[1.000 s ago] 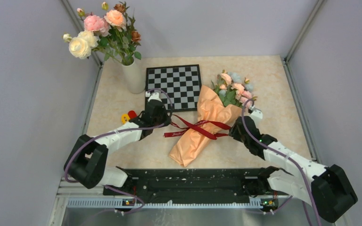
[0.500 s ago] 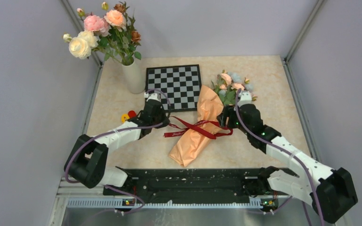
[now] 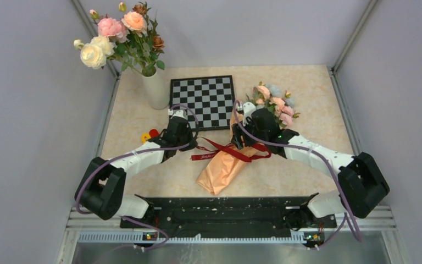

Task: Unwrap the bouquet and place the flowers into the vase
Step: Untie the ribbon from the wrapping paper.

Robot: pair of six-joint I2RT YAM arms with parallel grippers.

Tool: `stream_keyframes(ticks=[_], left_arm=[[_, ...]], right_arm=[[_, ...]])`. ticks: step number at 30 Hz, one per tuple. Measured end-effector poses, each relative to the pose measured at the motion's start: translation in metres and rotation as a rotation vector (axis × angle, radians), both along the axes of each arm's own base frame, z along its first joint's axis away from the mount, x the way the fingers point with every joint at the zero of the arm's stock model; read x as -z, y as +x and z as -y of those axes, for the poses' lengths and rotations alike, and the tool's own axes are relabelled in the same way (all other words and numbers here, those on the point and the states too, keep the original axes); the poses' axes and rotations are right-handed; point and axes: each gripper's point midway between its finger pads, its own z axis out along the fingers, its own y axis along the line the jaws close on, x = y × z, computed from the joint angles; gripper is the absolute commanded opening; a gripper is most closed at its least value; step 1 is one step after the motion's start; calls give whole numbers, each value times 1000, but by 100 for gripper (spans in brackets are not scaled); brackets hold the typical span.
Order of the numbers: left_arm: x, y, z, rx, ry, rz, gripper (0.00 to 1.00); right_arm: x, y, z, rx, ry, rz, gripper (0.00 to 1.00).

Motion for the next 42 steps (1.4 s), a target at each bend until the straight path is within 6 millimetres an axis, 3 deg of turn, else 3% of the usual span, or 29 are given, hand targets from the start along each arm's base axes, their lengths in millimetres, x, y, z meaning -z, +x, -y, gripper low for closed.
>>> stream_keyframes(ticks=[4, 8, 17, 36, 39, 42], left_arm=[[1, -1, 0, 1, 2, -5, 0], [1, -1, -1, -1, 3, -5, 0], [1, 0, -2, -3, 3, -6, 0], [1, -1, -2, 1, 5, -8, 0], [1, -1, -2, 2, 3, -9, 0], [1, -1, -3, 0, 2, -10, 0]], right_arm=[[14, -6, -8, -34, -39, -17, 58], [16, -5, -9, -26, -52, -4, 52], [27, -2, -4, -2, -96, -8, 50], [29, -4, -6, -2, -96, -18, 12], [29, -4, -6, 1, -95, -19, 12], [29, -4, -6, 0, -95, -19, 23]])
